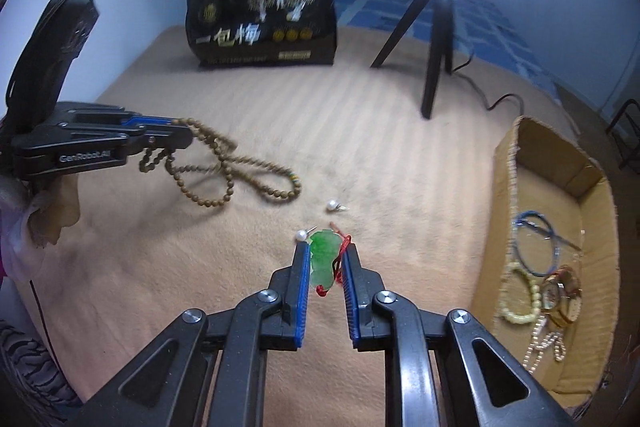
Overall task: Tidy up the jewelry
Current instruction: 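Lift the prayer beads and jade pendant and carry both over the cardboard box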
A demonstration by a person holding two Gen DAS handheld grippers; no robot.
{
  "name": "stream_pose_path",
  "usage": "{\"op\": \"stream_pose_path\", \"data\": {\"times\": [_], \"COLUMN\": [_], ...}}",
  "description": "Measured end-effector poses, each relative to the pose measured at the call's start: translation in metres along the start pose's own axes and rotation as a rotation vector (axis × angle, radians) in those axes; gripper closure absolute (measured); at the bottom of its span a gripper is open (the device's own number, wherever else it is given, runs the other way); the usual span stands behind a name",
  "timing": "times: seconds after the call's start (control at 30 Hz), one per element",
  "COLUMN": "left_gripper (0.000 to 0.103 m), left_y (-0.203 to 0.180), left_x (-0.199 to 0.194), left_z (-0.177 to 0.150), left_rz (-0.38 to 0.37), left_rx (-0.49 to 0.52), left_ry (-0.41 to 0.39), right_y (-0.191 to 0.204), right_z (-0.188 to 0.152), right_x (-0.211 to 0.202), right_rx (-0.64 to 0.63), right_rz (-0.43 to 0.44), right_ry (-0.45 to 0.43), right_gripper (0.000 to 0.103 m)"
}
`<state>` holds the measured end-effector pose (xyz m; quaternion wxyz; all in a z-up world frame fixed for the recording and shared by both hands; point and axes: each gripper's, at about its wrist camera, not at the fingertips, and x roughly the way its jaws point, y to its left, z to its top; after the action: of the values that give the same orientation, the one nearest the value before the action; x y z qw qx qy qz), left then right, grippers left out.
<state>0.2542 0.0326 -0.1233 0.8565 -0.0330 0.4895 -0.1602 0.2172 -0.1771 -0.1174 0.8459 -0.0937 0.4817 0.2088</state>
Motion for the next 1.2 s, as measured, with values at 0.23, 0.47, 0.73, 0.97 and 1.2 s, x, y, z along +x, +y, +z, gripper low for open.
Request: {"op": "stream_pose_path", "data": {"times": [0.23, 0.47, 0.73, 0.97, 1.2], "left_gripper": [0.094, 0.094, 0.094, 0.094, 0.094], "left_y": [-0.017, -0.038, -0.074, -0.119, -0.158], "left_x": [-0.036, -0.059, -0.076, -0.081, -0.070], "left_z": [0.010, 0.016, 0.031, 0.049, 0.062], "left_rz": [-0.045, -0.082, -0.124, -0.153, -0.196], "left_rx": [-0.019, -0.015, 0.019, 0.078, 0.106], "left_ry": [-0.070, -0.116, -0.162, -0.198, -0.200], "right_y": [-0.018, -0.036, -0.063, -0.091, -0.110], "right_z": [-0.003, -0.011, -0.020, -0.034, -0.044], "right_x": [-0.032, -0.062, -0.086, -0.100, -0.108], "right_rx": [0.049, 0.079, 0.125, 0.180, 0.210], "right_rz": [-0.022, -0.059, -0.097, -0.132, -0.158], "right_ry": [-0.056, -0.109, -0.154, -0.166, -0.170], "right_gripper": [0.089, 0.089, 0.089, 0.089, 0.089]}}
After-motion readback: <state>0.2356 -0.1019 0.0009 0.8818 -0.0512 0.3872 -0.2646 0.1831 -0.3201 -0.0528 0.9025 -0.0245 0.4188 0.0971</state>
